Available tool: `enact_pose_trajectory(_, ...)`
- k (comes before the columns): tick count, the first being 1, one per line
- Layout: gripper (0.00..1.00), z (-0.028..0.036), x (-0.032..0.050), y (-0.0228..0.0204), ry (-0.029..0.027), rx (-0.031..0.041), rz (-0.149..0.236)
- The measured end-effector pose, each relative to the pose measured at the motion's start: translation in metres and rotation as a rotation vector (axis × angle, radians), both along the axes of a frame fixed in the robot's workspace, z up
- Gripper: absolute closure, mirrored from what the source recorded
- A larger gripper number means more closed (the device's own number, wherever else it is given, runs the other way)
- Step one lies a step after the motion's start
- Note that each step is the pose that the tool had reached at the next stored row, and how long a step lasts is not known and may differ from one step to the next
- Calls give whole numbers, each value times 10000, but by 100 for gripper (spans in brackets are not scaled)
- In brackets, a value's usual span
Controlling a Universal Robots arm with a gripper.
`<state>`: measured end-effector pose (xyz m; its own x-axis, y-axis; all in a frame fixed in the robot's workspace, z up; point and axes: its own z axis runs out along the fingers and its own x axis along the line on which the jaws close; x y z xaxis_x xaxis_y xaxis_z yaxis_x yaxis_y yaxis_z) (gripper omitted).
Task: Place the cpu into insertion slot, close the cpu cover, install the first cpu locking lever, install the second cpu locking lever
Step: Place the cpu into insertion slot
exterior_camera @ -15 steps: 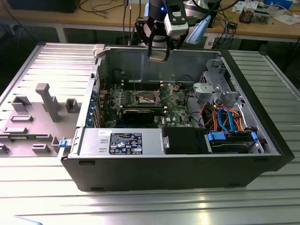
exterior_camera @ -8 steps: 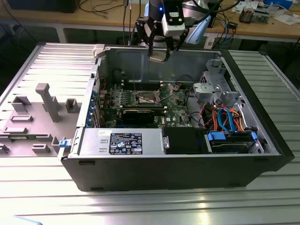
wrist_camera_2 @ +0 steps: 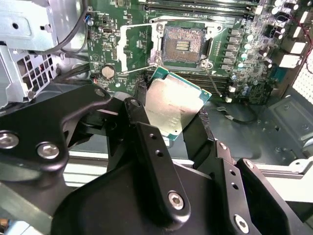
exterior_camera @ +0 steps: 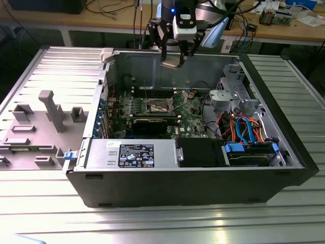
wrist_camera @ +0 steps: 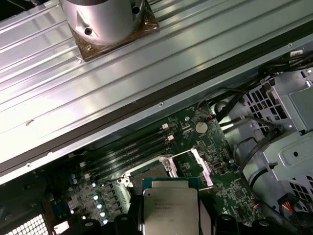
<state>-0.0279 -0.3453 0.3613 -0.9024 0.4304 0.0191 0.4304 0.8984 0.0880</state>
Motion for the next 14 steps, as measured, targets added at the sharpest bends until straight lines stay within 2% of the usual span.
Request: enact_pose_trajectory(14,46,-2,0,0,-1,0,-91)
